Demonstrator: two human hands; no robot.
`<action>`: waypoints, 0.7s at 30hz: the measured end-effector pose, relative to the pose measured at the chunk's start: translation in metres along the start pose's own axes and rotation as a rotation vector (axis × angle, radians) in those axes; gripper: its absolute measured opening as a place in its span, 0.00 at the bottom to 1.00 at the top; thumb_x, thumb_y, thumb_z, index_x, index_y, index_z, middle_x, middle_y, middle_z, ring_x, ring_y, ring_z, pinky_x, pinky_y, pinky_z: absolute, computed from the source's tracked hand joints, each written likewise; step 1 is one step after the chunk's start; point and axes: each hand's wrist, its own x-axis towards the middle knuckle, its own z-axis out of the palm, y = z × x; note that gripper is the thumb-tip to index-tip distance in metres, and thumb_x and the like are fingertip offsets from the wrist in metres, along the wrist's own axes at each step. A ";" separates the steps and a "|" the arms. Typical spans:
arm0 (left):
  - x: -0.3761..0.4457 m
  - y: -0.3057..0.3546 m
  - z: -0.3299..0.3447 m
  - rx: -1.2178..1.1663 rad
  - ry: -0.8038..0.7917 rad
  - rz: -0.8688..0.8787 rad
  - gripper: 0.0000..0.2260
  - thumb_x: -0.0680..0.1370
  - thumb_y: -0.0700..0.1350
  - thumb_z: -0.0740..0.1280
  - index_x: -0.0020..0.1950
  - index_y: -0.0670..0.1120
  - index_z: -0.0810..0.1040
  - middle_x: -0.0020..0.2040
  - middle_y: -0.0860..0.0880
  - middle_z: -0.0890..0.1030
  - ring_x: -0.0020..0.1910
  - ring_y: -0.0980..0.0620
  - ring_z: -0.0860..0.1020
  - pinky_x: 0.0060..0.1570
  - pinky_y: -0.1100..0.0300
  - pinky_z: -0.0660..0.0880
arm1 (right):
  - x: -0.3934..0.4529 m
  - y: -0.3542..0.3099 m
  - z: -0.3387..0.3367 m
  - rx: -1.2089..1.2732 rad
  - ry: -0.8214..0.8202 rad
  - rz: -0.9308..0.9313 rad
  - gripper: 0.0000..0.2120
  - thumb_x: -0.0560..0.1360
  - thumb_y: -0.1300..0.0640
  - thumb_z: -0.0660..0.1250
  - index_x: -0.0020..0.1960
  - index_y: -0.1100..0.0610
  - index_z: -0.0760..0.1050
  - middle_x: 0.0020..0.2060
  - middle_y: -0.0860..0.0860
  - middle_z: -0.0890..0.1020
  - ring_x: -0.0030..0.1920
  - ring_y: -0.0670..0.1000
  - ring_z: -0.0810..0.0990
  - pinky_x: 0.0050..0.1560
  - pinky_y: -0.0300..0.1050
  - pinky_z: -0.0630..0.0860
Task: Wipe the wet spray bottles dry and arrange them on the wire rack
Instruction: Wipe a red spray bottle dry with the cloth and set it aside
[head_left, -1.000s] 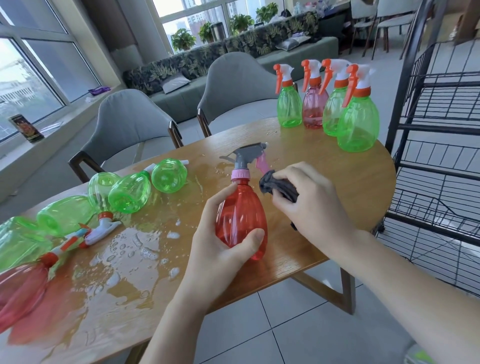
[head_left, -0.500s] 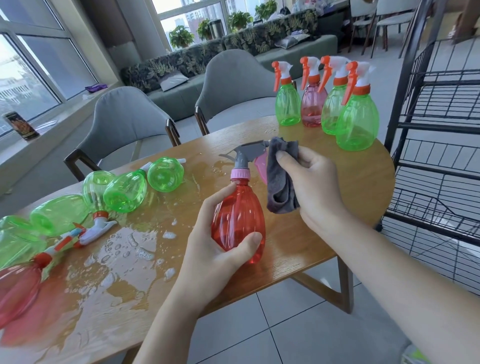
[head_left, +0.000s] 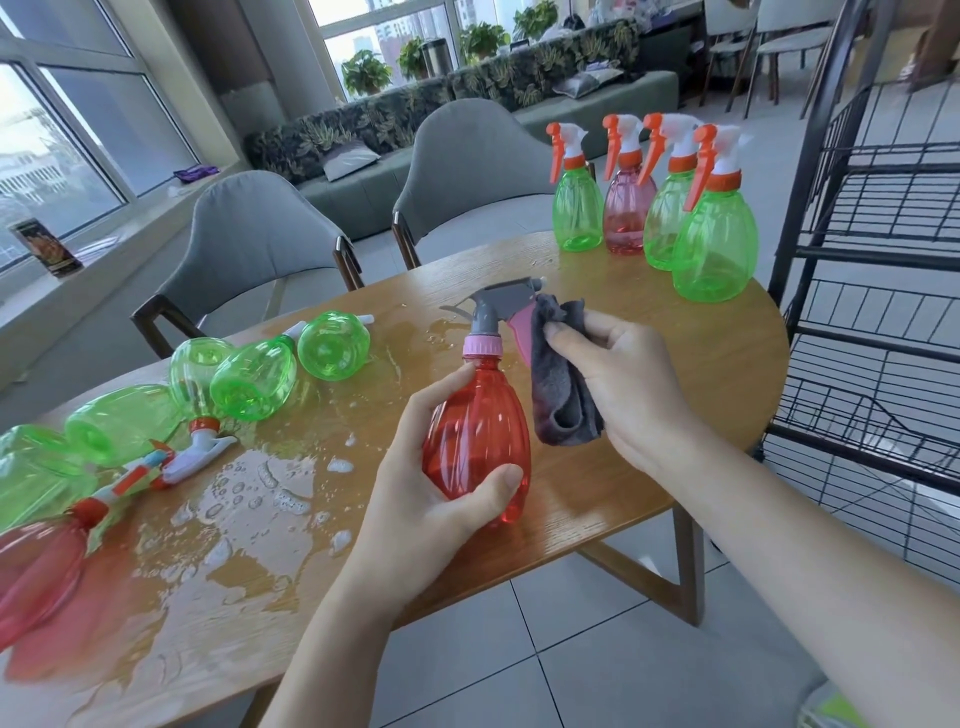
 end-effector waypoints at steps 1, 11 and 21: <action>0.000 0.000 0.000 -0.006 0.004 -0.001 0.34 0.71 0.48 0.82 0.73 0.64 0.74 0.66 0.56 0.82 0.65 0.47 0.83 0.58 0.56 0.82 | 0.000 0.002 -0.002 -0.055 -0.027 -0.022 0.06 0.81 0.60 0.70 0.49 0.56 0.86 0.45 0.56 0.88 0.48 0.54 0.87 0.58 0.62 0.81; 0.001 0.002 -0.006 -0.024 0.008 0.000 0.34 0.71 0.45 0.81 0.73 0.64 0.76 0.67 0.54 0.82 0.65 0.47 0.83 0.58 0.55 0.83 | -0.003 -0.023 -0.034 -0.700 -0.125 -0.281 0.07 0.79 0.55 0.72 0.54 0.49 0.87 0.44 0.44 0.88 0.48 0.46 0.86 0.50 0.51 0.82; 0.000 0.000 -0.011 0.447 -0.080 0.224 0.38 0.68 0.48 0.81 0.73 0.71 0.72 0.75 0.66 0.70 0.76 0.58 0.71 0.69 0.65 0.74 | 0.001 -0.065 -0.037 -0.721 0.044 -0.373 0.07 0.81 0.54 0.70 0.57 0.51 0.86 0.39 0.39 0.83 0.40 0.30 0.79 0.35 0.26 0.70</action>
